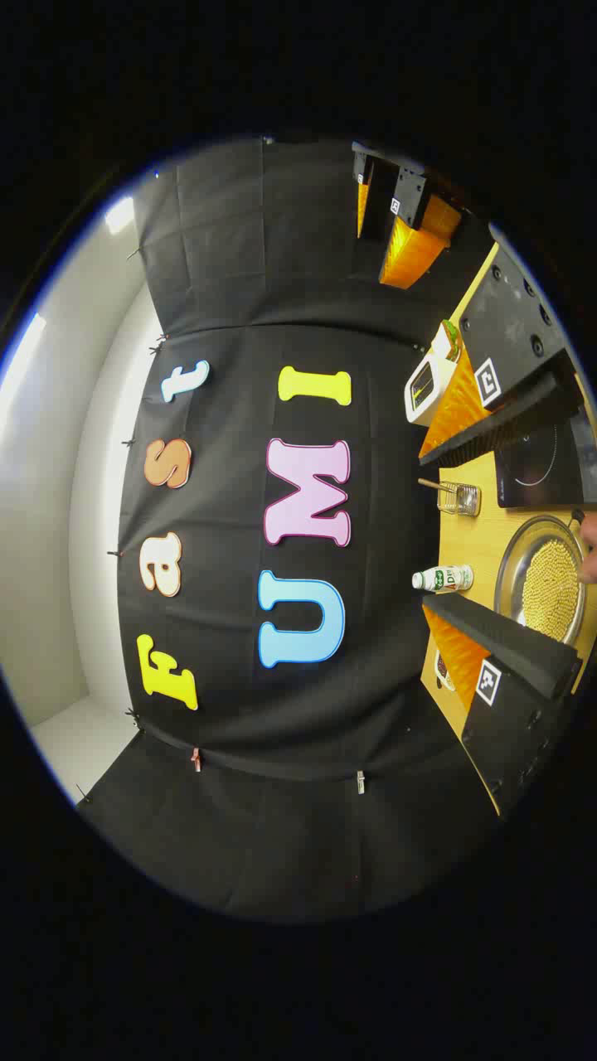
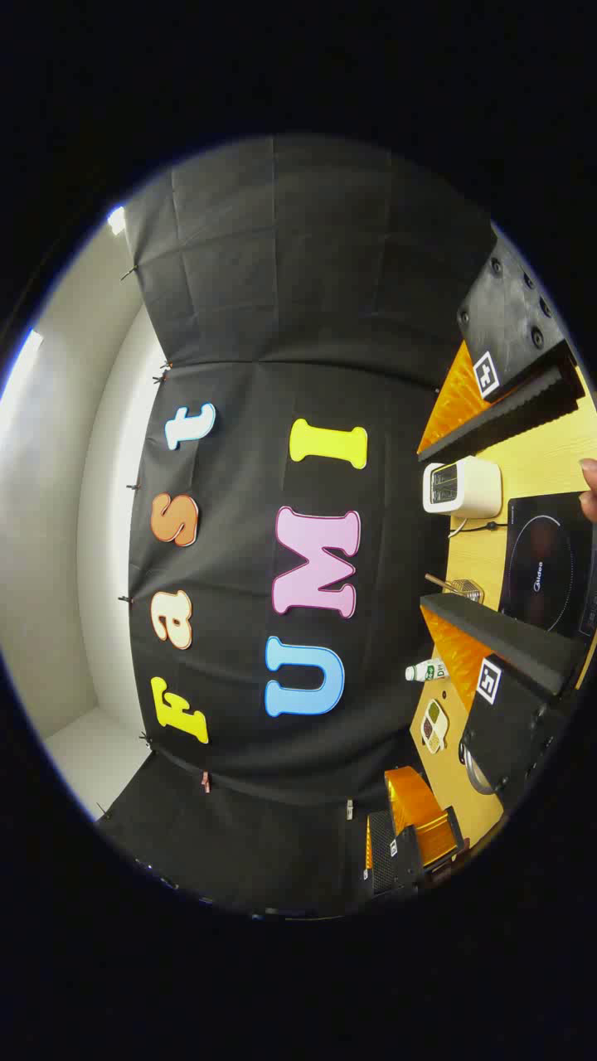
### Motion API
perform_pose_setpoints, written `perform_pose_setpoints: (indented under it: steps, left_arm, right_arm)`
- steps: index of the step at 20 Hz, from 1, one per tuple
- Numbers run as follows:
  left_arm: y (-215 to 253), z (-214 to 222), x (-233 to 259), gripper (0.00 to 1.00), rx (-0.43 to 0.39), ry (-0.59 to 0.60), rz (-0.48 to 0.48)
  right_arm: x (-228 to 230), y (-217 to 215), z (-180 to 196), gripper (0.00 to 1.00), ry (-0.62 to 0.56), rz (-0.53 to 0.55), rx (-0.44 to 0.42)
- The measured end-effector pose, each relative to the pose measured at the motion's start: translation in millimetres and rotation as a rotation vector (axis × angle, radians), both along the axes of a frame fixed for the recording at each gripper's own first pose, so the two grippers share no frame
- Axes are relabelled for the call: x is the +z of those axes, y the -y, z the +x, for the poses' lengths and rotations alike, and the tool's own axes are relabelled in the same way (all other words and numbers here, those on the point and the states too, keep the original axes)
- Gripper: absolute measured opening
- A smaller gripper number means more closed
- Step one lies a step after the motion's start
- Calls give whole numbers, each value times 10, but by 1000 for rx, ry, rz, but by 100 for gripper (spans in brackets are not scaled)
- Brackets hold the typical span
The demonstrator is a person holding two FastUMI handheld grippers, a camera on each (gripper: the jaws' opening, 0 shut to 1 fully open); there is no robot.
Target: First push the handle of the pot to place it horizontally, then grasp the pot with both hands and set it on the induction cooktop.
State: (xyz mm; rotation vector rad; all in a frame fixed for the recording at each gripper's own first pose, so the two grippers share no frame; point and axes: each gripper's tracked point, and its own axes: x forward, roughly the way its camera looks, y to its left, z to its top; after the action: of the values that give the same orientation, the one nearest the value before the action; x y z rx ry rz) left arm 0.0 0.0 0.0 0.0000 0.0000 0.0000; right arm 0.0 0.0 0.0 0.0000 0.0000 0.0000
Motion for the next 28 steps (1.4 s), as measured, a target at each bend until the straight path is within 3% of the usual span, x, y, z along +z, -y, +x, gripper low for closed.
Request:
perform_pose_setpoints:
  steps: [28]
  left_arm:
    - [35,-121,-3,95,-19,4,2]
  right_arm:
    - [-50,-8,-55,98,14,-7,-4]
